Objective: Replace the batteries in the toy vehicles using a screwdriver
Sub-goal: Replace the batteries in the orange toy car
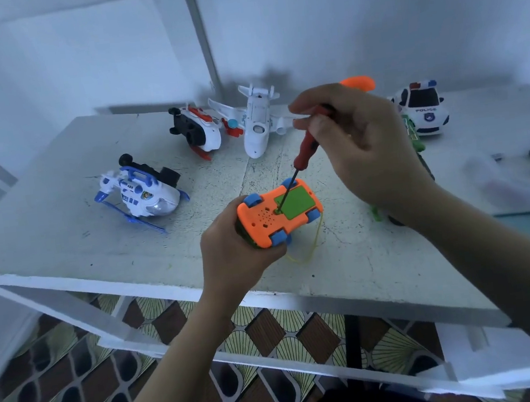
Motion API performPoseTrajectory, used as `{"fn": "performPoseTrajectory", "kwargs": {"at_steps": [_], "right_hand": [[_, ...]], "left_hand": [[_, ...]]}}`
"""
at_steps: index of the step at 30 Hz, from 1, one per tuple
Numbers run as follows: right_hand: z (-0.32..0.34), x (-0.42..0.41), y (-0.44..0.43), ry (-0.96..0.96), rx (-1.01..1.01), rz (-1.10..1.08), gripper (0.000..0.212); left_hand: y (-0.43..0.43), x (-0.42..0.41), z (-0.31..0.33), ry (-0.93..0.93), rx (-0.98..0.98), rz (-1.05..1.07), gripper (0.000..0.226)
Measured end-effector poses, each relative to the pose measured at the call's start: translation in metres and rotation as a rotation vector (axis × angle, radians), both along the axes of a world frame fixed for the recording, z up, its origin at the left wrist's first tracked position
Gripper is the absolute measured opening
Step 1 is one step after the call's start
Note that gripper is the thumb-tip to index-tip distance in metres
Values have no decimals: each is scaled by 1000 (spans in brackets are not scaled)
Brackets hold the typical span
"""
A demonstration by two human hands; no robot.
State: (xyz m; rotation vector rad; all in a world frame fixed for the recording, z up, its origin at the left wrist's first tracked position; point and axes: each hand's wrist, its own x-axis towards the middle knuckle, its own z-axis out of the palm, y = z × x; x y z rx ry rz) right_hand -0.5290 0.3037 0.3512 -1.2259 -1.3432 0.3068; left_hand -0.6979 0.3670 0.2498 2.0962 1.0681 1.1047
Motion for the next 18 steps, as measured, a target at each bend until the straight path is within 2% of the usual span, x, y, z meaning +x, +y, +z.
{"fn": "performPoseTrajectory", "kwargs": {"at_steps": [3, 6, 8, 11, 18], "right_hand": [[4, -2, -1, -79, 58, -110, 11], [2, -2, 2, -83, 85, -159, 16], [0, 0, 2, -7, 70, -137, 22], [-3, 0, 0, 74, 57, -63, 17], [-5, 5, 4, -38, 41, 28, 28]], "left_hand": [[1, 1, -1, 23, 23, 7, 59], [1, 2, -1, 14, 19, 7, 58], [0, 1, -1, -10, 4, 2, 55], [0, 0, -1, -19, -3, 3, 57], [0, 0, 0, -25, -14, 2, 54]]}}
